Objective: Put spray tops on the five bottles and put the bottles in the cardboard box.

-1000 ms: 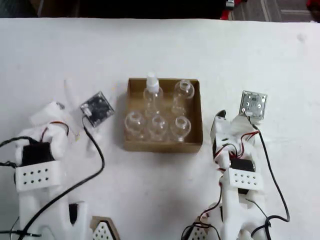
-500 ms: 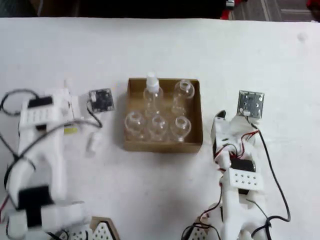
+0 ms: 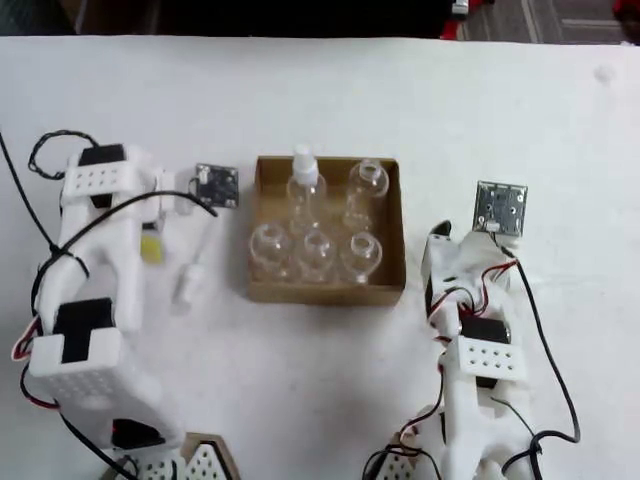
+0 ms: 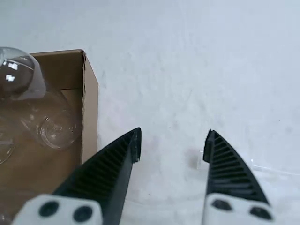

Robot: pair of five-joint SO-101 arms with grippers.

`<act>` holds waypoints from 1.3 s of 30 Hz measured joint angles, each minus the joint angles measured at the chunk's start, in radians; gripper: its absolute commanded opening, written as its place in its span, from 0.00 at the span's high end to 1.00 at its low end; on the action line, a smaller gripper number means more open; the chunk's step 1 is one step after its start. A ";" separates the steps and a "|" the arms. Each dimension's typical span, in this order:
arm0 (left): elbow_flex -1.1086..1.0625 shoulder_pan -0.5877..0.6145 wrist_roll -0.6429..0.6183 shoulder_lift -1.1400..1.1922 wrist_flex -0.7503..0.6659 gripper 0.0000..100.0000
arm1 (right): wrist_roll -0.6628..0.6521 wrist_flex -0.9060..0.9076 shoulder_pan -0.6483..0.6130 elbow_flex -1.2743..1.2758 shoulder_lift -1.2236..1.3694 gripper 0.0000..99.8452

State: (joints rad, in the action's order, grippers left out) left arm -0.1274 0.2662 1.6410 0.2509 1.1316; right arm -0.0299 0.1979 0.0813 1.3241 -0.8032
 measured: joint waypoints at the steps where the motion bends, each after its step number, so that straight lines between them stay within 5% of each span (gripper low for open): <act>1: 0.000 -0.006 0.014 0.002 0.000 0.70 | 0.000 0.000 0.000 0.000 0.000 0.80; 14: -0.184 0.021 0.229 0.002 -0.252 0.71 | 0.000 0.000 0.000 0.000 0.000 0.80; 24: -0.198 -0.006 0.236 0.002 -0.264 0.71 | 0.000 0.000 0.000 0.000 0.000 0.80; 39: -0.196 -0.014 0.242 0.089 -0.253 0.94 | 0.000 0.000 0.000 0.000 0.000 0.80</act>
State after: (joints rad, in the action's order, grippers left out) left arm -0.3237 0.2524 1.8834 0.3399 0.8784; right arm -0.0299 0.1979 0.0813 1.3241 -0.8032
